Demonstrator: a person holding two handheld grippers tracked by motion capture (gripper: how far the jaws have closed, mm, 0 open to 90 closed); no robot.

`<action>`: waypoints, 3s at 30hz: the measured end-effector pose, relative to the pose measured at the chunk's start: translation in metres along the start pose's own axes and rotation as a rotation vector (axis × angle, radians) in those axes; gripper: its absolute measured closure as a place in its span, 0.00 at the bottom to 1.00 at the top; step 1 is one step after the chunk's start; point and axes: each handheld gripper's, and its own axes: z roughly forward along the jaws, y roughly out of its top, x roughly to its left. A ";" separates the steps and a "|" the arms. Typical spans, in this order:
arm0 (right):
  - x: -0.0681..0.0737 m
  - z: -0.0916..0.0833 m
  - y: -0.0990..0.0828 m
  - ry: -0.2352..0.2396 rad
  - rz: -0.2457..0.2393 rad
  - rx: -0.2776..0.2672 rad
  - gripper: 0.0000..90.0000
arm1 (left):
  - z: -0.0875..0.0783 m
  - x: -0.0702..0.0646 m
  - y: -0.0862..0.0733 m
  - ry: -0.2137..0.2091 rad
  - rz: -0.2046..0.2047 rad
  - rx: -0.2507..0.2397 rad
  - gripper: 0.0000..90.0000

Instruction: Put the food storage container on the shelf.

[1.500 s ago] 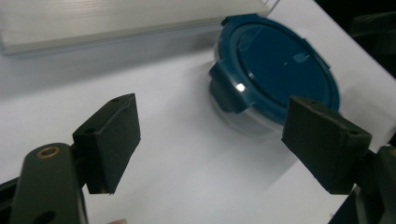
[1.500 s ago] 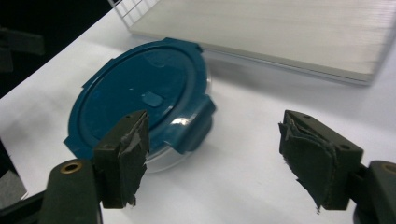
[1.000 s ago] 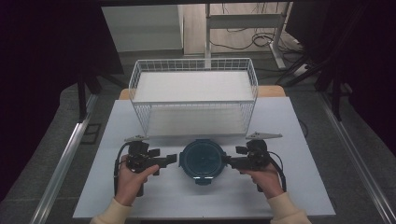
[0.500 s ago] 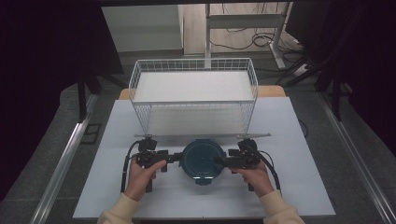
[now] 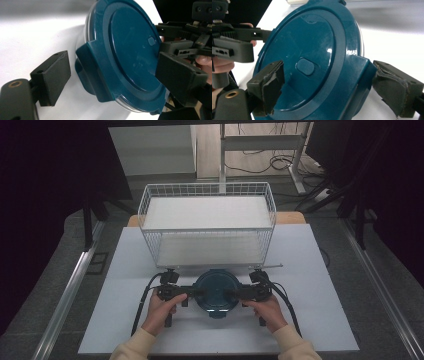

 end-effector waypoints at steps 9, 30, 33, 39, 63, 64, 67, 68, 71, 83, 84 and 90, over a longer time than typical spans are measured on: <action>-0.002 0.003 -0.003 0.036 0.056 0.008 0.19 | 0.007 0.000 -0.002 -0.001 -0.005 0.025 0.22; 0.001 -0.011 -0.010 0.044 0.121 -0.056 0.35 | -0.005 -0.012 -0.012 0.023 -0.021 -0.040 0.37; -0.001 -0.013 -0.013 0.059 0.112 -0.065 0.35 | -0.006 -0.016 -0.014 0.034 0.002 -0.054 0.39; 0.001 -0.016 -0.014 0.063 0.085 -0.066 0.35 | -0.008 -0.020 -0.016 0.039 0.008 -0.061 0.40; 0.019 -0.027 -0.006 0.066 -0.040 -0.125 0.36 | -0.029 -0.040 -0.013 0.082 0.094 -0.156 0.44; 0.022 -0.029 -0.005 0.066 -0.050 -0.128 0.36 | -0.031 -0.041 -0.013 0.082 0.099 -0.159 0.44; 0.025 -0.032 -0.003 0.062 -0.069 -0.135 0.36 | -0.034 -0.045 -0.013 0.080 0.109 -0.167 0.44; 0.029 -0.035 -0.002 0.059 -0.082 -0.141 0.36 | -0.036 -0.046 -0.012 0.079 0.115 -0.174 0.44; 0.031 -0.037 -0.001 0.058 -0.093 -0.148 0.36 | -0.039 -0.050 -0.012 0.079 0.127 -0.183 0.44; 0.042 -0.047 0.006 0.057 -0.124 -0.166 0.36 | -0.049 -0.058 -0.008 0.073 0.153 -0.211 0.44; 0.042 -0.047 0.006 0.058 -0.124 -0.166 0.36 | -0.049 -0.059 -0.008 0.073 0.152 -0.212 0.44; 0.042 -0.050 0.011 0.057 -0.129 -0.164 0.37 | -0.049 -0.060 -0.002 0.071 0.159 -0.213 0.45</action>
